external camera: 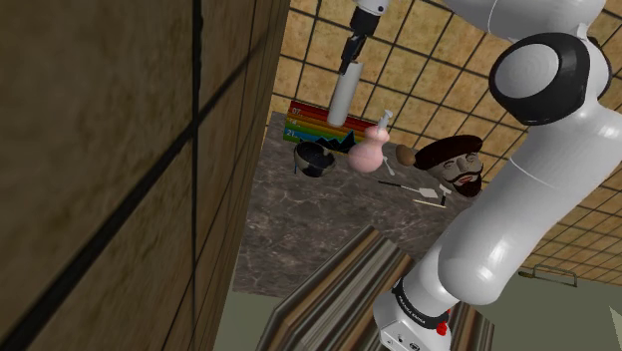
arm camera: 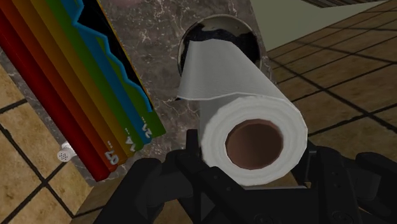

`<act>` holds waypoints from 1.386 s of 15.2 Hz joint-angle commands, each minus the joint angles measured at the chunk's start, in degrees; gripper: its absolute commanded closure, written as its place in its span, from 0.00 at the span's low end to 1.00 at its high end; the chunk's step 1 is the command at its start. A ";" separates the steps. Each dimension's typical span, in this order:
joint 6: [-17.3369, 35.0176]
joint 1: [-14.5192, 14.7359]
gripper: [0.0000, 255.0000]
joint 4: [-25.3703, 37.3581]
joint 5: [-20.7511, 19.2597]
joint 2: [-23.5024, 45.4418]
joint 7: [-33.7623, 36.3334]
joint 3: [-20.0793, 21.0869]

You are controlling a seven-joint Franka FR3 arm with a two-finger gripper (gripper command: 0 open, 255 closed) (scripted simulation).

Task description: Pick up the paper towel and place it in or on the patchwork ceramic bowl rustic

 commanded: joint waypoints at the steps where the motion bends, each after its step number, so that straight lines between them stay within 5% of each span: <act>1: 1.68 0.19 1.00 -2.19 -0.25 -0.56 0.30 0.13; 21: 17.56 0.52 1.00 -19.62 -0.95 -2.24 0.83 0.37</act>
